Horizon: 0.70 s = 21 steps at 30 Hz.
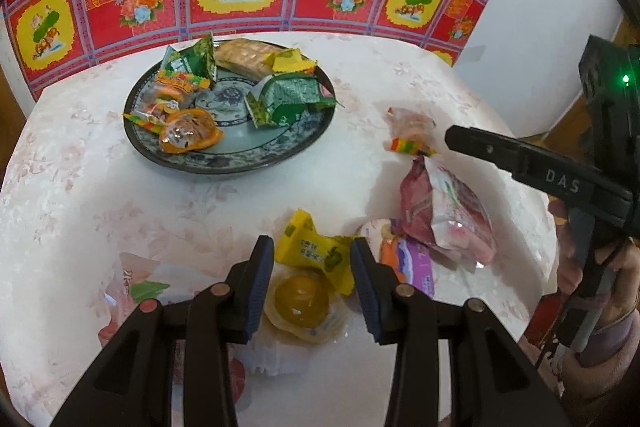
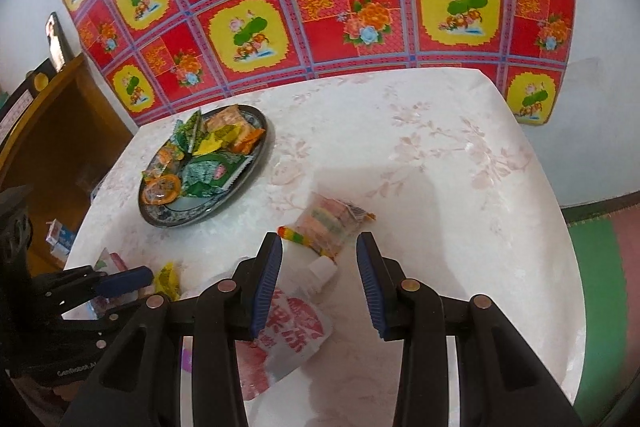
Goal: Organize snacks
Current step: 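Grasp a yellow candy packet with the left gripper while the right gripper grasps the clear striped candy bag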
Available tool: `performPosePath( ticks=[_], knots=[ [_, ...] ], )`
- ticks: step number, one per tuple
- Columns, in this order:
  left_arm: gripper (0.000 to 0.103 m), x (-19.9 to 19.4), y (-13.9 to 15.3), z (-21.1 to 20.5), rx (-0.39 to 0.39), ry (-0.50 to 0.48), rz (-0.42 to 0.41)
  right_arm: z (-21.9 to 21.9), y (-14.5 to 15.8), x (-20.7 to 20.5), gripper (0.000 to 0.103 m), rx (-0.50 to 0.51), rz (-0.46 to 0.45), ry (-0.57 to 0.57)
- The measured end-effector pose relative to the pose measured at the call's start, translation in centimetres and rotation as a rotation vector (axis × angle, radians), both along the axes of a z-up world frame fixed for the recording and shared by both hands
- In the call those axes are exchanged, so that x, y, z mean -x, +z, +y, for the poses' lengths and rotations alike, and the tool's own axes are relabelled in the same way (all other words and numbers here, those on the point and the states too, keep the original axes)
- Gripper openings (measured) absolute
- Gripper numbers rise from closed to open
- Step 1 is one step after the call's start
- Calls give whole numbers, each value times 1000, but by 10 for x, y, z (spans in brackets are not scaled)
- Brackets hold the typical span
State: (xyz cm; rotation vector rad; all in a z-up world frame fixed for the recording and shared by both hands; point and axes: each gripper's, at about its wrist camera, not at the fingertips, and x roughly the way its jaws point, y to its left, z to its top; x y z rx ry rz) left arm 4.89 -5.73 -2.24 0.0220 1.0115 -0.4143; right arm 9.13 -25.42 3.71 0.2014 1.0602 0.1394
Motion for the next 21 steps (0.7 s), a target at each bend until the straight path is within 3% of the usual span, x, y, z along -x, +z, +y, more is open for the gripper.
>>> performPosePath(
  ticks=[10, 17, 21],
  knots=[
    [42, -1, -6, -4, -5, 8, -24, 0, -24, -19, 40, -25, 47, -37],
    [41, -4, -7, -5, -7, 17, -53, 8, -31, -23, 41, 12, 38, -28],
    [41, -4, -7, -6, -14, 16, -64, 9, -32, -22, 48, 1, 22, -17]
  ],
)
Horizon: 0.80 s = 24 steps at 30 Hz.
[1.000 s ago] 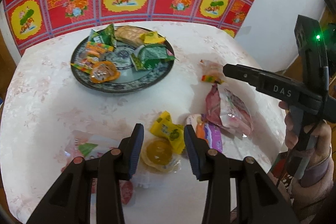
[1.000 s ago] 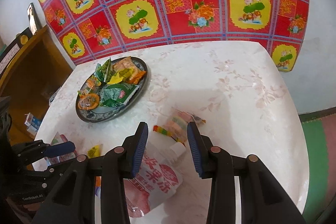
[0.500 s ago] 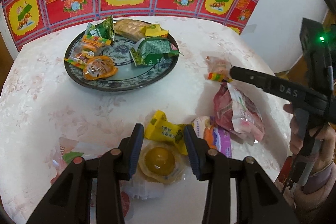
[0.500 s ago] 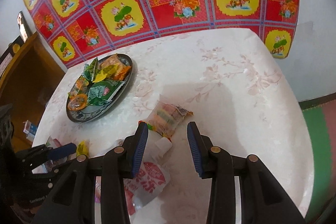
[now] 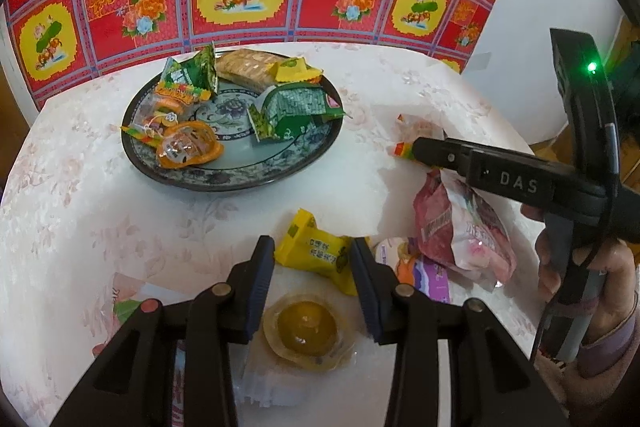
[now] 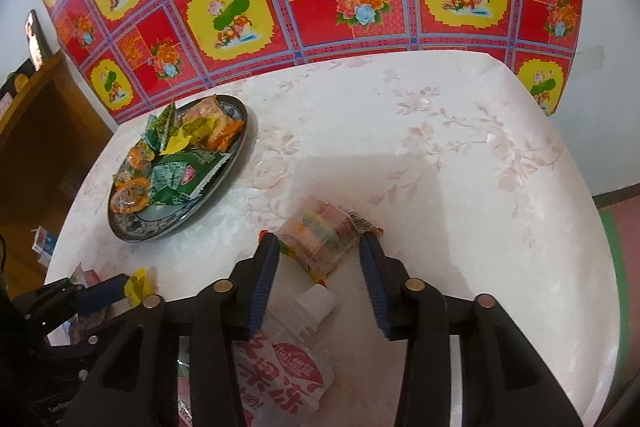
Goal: Organize snacks
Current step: 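Grasp a yellow candy packet with the left gripper while the right gripper grasps the clear striped candy bag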
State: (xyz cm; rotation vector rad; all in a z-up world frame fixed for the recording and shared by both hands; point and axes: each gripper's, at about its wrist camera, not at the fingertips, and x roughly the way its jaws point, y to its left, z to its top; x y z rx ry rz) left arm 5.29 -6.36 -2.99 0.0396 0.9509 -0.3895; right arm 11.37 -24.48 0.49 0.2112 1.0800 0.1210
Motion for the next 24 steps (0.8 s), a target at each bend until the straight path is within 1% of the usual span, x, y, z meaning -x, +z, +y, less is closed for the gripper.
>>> performPosePath(
  ticks=[1, 5, 8, 10, 12, 13, 17, 18, 19, 20, 22, 24],
  knots=[
    [41, 0, 0, -1, -3, -2, -2, 0, 0, 0, 50, -9, -4, 1],
    [41, 0, -2, -8, -56, -1, -26, -1, 0, 1, 51, -20, -15, -1],
    [41, -1, -2, -9, -61, 1, -33, -7, -1, 3, 51, -64, -25, -22],
    [41, -1, -2, -8, -60, 2, -36, -7, -1, 3, 51, -68, -27, -24],
    [35, -2, -1, -7, -61, 6, -40, -3, 0, 3, 51, -40, -26, -18],
    [27, -2, -1, -7, -62, 6, -42, -1, 0, 3, 51, -28, -27, -16],
    [24, -2, -1, -5, -49, 11, -45, 4, 0, 3, 51, 10, -28, -16],
    [24, -2, -1, -4, -46, 13, -45, 4, 0, 3, 47, 16, -31, -19],
    [23, -2, -1, -4, -44, 14, -45, 4, -1, 4, 41, 28, -34, -26],
    [23, -2, -1, -3, -41, 17, -44, 3, -1, 5, 39, 40, -36, -37],
    [23, -2, -1, -1, -31, 21, -41, 0, -1, 5, 29, 45, -38, -55],
    [23, -2, 0, 0, -21, 25, -38, -3, -1, 5, 24, 37, -38, -66]
  ],
)
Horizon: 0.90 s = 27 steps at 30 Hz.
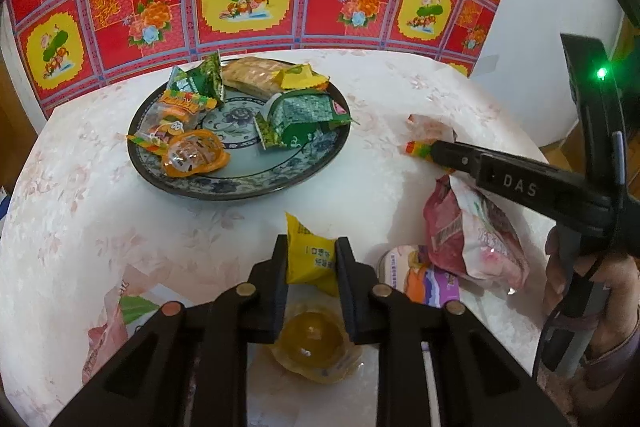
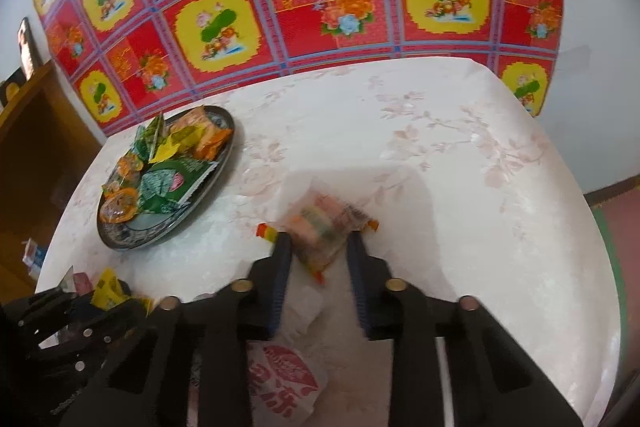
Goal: Organize snacks
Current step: 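Grasp a yellow candy packet with the left gripper while the right gripper grasps the clear striped candy bag, then carry the yellow packet and striped candy bag over the plate with both grippers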
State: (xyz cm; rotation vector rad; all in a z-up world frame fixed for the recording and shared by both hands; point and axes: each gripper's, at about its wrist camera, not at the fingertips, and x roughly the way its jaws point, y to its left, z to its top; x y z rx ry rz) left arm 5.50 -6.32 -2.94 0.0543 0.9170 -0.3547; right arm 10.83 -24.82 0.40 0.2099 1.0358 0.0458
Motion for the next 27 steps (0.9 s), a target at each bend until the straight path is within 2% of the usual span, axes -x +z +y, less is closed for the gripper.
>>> performPosePath(
  ticks=[12, 17, 27],
  knots=[
    [22, 0, 14, 13, 41, 28, -8, -5, 5, 3, 18, -29, -31, -13],
    [22, -1, 23, 23, 56, 55, -24, -4, 13, 6, 8, -38, -66, -8],
    [22, -11, 35, 43, 64, 113, -55, 4, 29, 11, 5, -48, -116, 18]
  ],
)
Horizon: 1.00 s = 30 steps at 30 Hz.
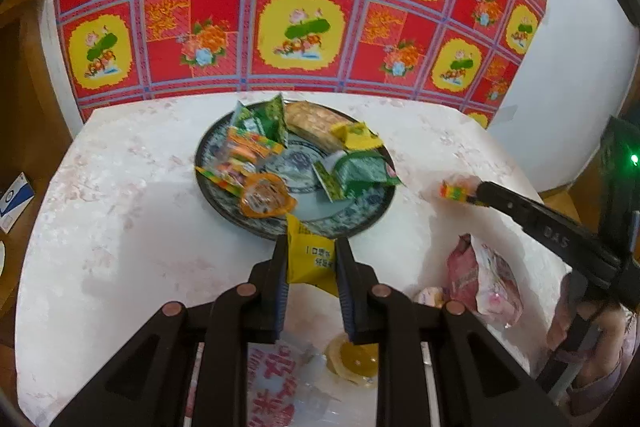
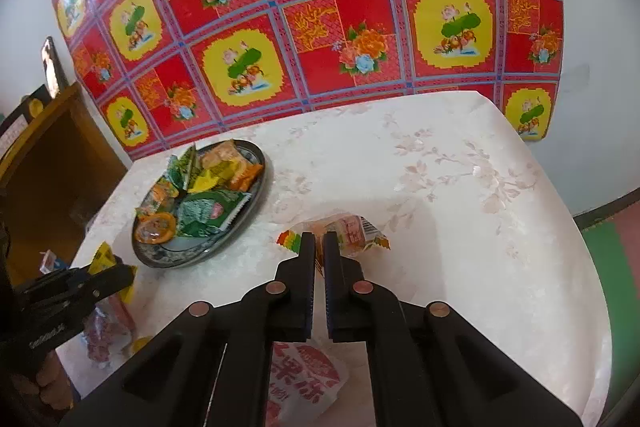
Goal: Organize snacks
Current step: 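Carry the yellow packet and striped candy bag over the plate with both grippers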
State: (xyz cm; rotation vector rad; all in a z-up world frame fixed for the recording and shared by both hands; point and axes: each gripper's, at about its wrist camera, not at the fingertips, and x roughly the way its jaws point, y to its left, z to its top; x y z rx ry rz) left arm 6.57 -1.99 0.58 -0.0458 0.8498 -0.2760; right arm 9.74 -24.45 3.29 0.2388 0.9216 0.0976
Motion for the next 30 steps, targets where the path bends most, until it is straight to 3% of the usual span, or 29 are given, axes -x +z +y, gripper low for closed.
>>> performPosePath(
  ticks=[8, 15, 17, 19, 23, 30],
  knots=[
    [22, -11, 9, 8, -5, 25, -22, 13, 18, 2, 5, -3, -52, 51],
    [22, -15, 7, 10, -4, 32, -15, 21, 6, 0, 7, -1, 12, 113],
    [22, -14, 6, 10, -1, 32, -11, 24, 6, 0, 16, 12, 13, 123],
    [22, -14, 6, 10, 4, 33, -8, 25, 6, 1, 37, 30, 15, 123],
    [22, -14, 6, 12, 8, 36, -9, 26, 2, -1, 41, 81, 43, 102],
    [22, -15, 4, 14, 12, 42, -3, 31, -15, -8, 59, 144, 101, 132]
  ],
)
